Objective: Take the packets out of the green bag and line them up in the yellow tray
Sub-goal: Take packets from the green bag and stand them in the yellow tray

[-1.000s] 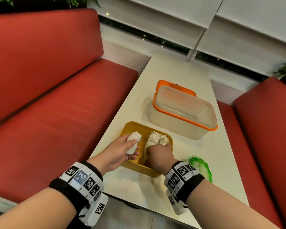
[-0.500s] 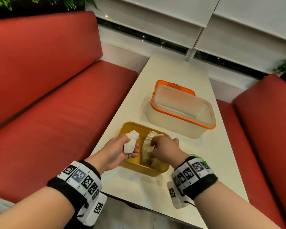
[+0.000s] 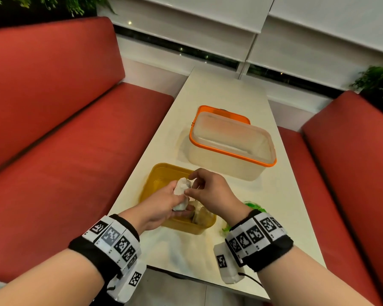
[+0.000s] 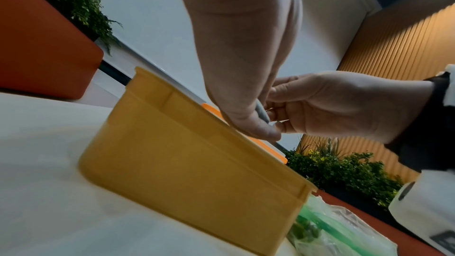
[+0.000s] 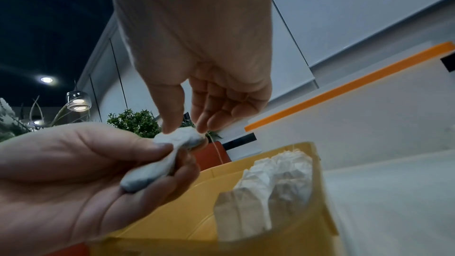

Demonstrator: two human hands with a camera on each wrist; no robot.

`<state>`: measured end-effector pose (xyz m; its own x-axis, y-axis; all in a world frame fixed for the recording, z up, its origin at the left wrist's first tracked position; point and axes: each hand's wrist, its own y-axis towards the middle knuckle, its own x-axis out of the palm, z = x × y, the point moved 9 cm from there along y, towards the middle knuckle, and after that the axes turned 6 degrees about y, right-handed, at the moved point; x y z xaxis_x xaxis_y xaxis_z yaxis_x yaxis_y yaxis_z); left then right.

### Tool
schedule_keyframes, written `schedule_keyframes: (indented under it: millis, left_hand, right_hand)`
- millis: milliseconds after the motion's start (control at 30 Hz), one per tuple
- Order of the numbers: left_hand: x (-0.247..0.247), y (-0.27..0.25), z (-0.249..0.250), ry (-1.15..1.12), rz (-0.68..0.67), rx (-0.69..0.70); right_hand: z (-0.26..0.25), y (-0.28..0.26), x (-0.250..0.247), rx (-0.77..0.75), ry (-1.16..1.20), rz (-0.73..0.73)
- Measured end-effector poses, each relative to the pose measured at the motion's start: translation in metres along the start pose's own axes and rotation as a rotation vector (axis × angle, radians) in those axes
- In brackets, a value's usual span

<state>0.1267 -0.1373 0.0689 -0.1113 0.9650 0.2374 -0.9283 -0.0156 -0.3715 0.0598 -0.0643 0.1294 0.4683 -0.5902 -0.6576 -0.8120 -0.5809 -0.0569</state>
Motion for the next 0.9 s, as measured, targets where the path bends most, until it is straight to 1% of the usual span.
schedule_keyframes:
  millis: [100,200,300,400,467,567,633,667,767,900]
  left_hand:
    - [0.005,0.001,0.000,0.042,-0.023,0.001]
    - [0.010,0.001,0.001,0.090,-0.044,0.023]
    - [0.011,0.003,0.004,0.123,-0.033,0.045]
    - [0.006,0.005,0.005,0.156,0.009,0.048]
    - [-0.005,0.006,0.004,0.202,0.091,0.053]
    - [-0.025,0.005,0.009,0.213,0.245,0.083]
    - [-0.036,0.003,0.013,0.226,0.317,0.107]
    - [-0.040,0.003,0.014,0.243,0.333,0.113]
    - [-0.041,0.001,0.015,0.286,0.314,0.123]
    - [-0.037,-0.004,0.013,0.330,0.258,0.128]
  right_hand:
    - [-0.002,-0.001,0.001,-0.022,-0.027,-0.009]
    - [-0.005,-0.001,0.005,-0.018,-0.067,-0.059]
    - [-0.006,0.000,0.006,-0.027,-0.119,-0.078]
    - [-0.004,0.000,0.001,-0.028,-0.047,-0.069]
    - [-0.002,0.000,-0.005,-0.032,-0.059,-0.054]
    - [0.003,-0.001,-0.006,-0.046,-0.190,-0.069]
    - [0.008,-0.002,0.002,-0.044,-0.296,-0.128]
    - [0.011,-0.002,0.009,-0.034,-0.342,-0.166]
    - [0.019,0.000,0.028,-0.015,-0.475,-0.249]
    - [0.029,0.002,0.042,0.002,-0.610,-0.275]
